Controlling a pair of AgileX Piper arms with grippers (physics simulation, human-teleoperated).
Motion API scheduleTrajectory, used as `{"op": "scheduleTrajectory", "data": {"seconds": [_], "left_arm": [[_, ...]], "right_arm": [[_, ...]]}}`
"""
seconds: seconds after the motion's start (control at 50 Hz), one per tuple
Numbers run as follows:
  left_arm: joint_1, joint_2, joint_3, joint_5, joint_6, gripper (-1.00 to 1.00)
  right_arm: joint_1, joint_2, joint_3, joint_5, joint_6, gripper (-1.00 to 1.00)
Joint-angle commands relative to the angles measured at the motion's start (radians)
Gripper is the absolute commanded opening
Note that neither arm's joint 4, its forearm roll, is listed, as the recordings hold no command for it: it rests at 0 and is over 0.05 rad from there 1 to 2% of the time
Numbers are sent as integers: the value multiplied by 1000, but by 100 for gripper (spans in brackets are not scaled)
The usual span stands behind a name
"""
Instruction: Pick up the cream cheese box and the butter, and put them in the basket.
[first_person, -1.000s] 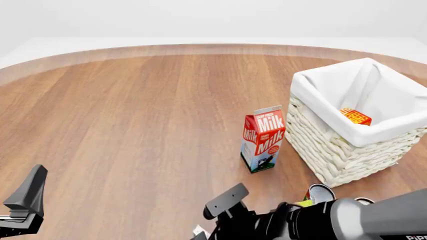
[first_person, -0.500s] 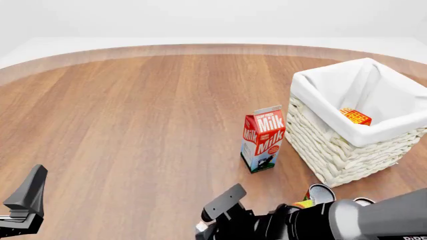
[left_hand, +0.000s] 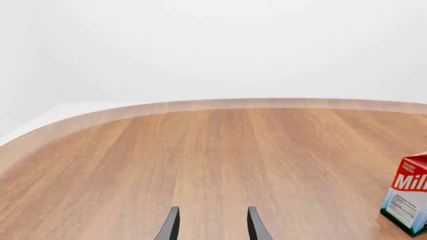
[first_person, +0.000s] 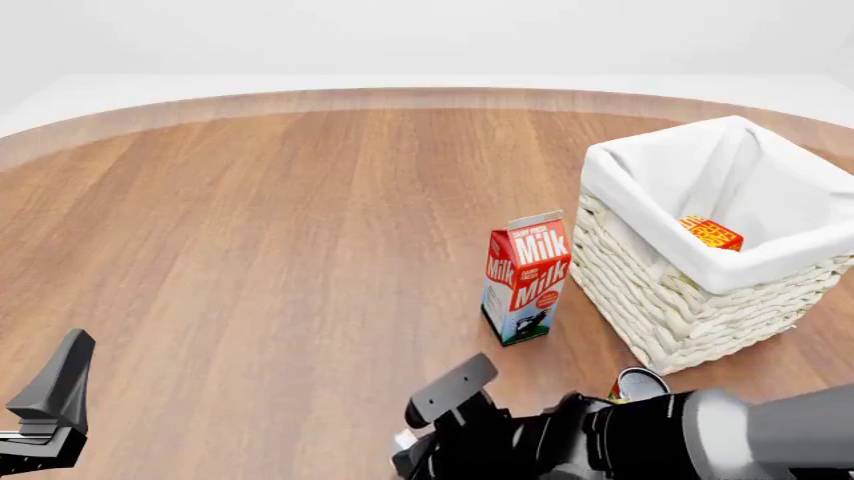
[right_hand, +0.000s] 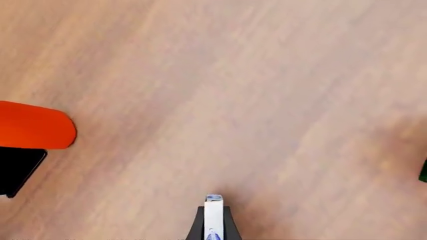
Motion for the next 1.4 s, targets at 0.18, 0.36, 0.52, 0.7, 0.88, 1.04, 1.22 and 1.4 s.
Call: {"op": "scheduleTrajectory", "data": {"seconds": [0.18,0.36,0.52,0.7,0.88,1.04,1.22,1.4], "left_arm": [[0,0,0,0,0,100],[0,0,0,0,0,100],[0,0,0,0,0,100],[0,0,0,0,0,100],[0,0,0,0,0,100],[0,0,0,0,0,100],[0,0,0,0,0,100],[0,0,0,0,0,100]], "right_arm": [[-17,-100,-69,106,-59,-100],[-31,-159,-109,162,-94,-100],[-44,-202,-138,196,-121,-100],[-81,-280,-168,239,-158,-100],[-141,-392,-197,296,-194,-100],[-168,-465,-237,353,-222,-100],[-193,-511,-263,387,-245,-100],[-234,-547,-287,413,-263,-100]]}}
